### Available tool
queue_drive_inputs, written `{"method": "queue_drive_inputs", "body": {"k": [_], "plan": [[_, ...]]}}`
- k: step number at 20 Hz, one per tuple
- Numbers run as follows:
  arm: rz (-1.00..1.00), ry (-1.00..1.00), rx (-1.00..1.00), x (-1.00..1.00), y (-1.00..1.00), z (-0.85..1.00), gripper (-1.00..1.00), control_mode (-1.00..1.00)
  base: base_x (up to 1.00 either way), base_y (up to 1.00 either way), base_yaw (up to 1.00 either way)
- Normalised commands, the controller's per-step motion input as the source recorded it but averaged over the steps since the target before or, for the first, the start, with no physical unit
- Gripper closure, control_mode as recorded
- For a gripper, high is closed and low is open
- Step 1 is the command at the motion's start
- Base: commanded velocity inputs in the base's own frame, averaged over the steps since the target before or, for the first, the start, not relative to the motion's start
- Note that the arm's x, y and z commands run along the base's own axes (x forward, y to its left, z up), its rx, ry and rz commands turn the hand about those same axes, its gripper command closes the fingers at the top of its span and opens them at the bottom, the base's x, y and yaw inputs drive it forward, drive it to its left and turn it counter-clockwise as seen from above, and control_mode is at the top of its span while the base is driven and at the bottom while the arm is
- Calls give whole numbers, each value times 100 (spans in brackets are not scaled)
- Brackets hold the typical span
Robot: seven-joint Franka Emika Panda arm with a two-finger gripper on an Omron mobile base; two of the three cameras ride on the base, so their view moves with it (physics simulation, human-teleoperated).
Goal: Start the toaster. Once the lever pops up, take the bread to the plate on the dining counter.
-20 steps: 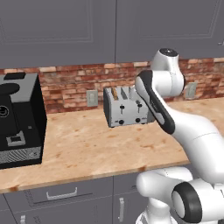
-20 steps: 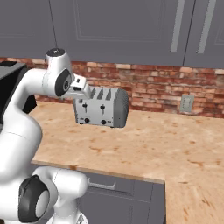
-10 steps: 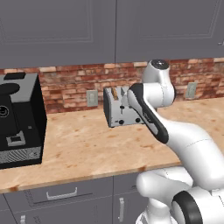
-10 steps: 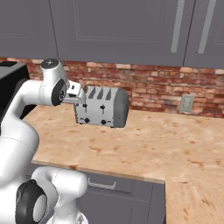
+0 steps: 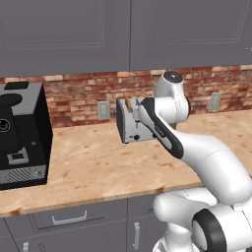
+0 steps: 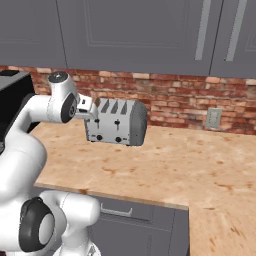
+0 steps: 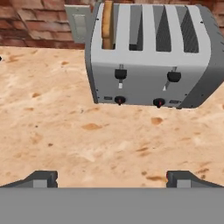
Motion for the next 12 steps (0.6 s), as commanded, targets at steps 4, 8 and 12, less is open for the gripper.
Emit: {"method": "queue_drive_inputs", "body": {"k": [4,8,12], "plan": [[0,0,0,19,13,0,-100,-100,0,0,0],[0,0,0,23,10,-1,-100,-100,0,0,0],[0,0,0,29,13,-8,-100,-100,0,0,0]]}}
